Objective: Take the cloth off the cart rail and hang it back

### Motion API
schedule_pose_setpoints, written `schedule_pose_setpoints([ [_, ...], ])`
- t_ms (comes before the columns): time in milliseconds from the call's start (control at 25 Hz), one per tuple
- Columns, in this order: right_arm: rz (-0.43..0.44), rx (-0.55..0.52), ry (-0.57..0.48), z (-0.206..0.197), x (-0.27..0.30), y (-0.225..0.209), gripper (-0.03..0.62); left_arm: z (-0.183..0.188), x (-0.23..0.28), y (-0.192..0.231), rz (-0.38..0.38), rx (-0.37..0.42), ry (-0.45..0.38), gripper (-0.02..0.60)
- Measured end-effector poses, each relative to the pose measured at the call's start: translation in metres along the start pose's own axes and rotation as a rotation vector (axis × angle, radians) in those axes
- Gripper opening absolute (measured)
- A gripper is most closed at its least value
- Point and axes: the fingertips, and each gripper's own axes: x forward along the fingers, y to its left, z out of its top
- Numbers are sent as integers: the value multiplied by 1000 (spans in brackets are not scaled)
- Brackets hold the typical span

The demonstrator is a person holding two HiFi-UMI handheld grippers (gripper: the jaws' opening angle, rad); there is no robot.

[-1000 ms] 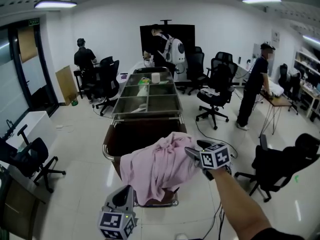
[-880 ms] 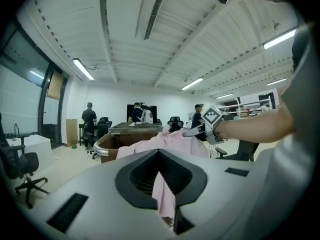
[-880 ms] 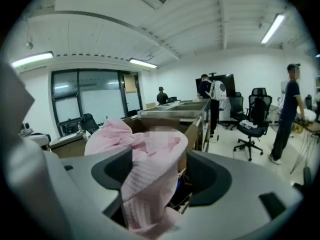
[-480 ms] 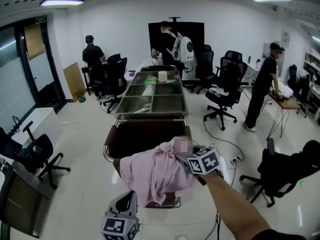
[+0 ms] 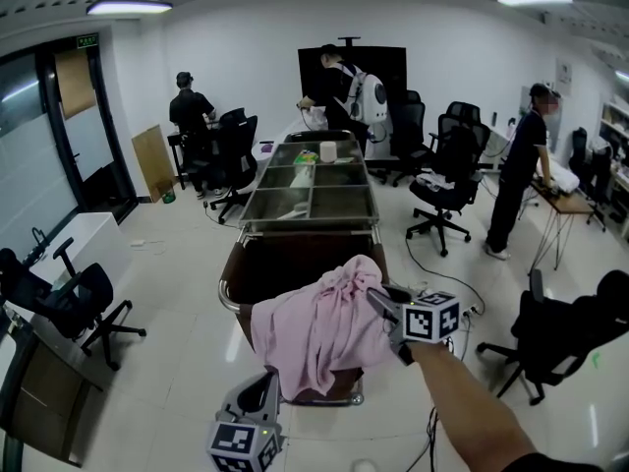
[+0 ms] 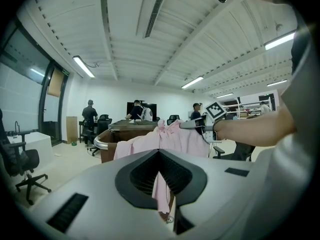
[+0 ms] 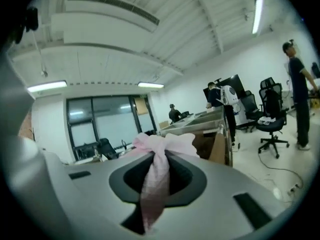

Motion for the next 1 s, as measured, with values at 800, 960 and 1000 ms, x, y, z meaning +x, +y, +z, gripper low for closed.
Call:
schedule_pose_setpoints([
  [800, 320, 41, -322, 66, -153, 218, 49, 5, -70, 24, -52, 27, -64, 2],
  [960, 277, 49, -339, 57, -188, 238, 50, 9, -86, 26, -78, 30, -65, 2],
  [1000, 260, 52, -335, 54, -195, 241, 51, 9, -89, 25, -88, 30, -63, 2],
])
